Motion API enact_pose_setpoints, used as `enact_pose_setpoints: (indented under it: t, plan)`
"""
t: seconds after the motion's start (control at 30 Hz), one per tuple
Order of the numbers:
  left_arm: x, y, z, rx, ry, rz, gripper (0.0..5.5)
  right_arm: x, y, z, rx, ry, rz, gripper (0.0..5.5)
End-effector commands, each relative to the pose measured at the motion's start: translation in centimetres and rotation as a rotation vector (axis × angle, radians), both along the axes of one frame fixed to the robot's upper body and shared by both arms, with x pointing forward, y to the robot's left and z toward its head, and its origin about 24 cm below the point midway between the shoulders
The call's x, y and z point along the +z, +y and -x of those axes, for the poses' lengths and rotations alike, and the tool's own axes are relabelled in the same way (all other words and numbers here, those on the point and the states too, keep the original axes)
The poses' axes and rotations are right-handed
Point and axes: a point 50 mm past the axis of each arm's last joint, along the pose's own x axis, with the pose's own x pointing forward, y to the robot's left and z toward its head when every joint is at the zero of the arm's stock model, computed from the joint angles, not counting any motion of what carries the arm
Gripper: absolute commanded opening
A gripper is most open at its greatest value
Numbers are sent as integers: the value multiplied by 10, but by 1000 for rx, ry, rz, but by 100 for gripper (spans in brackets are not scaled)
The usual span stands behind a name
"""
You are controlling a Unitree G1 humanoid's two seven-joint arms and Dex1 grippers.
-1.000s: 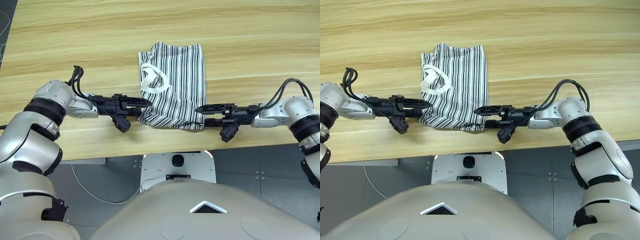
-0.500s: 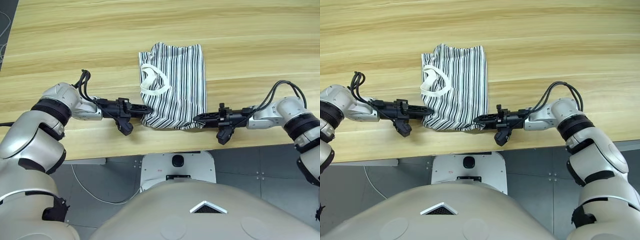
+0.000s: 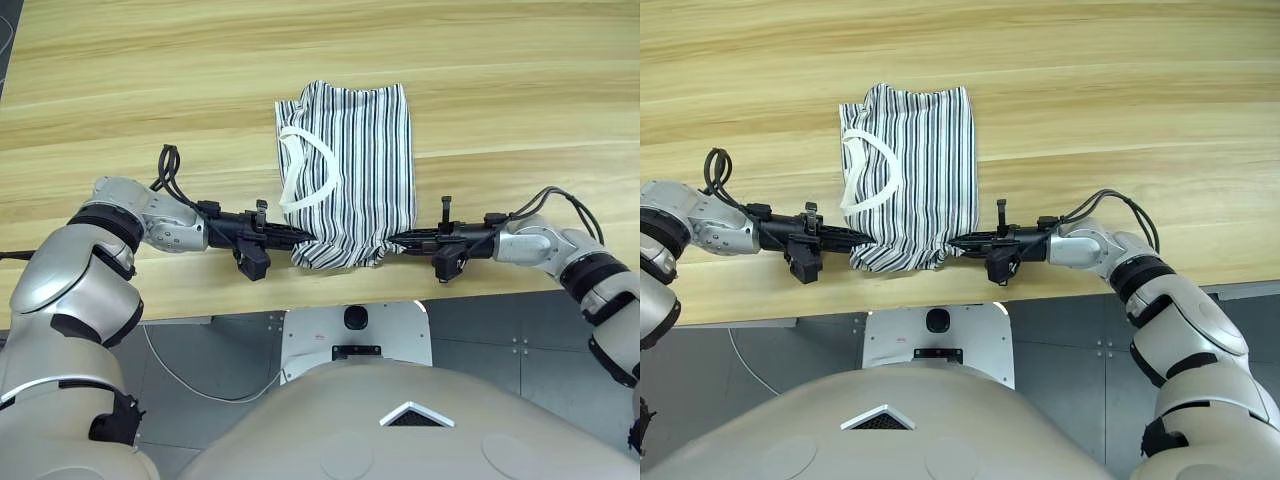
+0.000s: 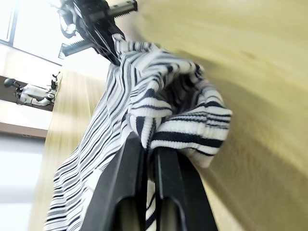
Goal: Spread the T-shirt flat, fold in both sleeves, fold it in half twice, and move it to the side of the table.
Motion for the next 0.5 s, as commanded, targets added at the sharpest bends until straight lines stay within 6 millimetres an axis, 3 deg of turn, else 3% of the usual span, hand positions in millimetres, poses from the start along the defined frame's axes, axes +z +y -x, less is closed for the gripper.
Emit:
enact_pose_setpoints:
  t: [0.03, 0.17, 0.37, 0.5]
  plan:
    - [5, -1, 14, 13, 158, -9, 10, 31, -6, -4, -49, 453, -113, 10]
    - [6, 0, 3, 240, 392, -91, 10, 45, -9, -12, -59, 609, -216, 10]
    - [20, 13, -14, 334, 646, -42, 10, 48, -17, -6, -17, 752, -222, 10]
    - [35, 26, -31, 392, 753, 90, 10, 59, -18, -28, -116, 753, -374, 10]
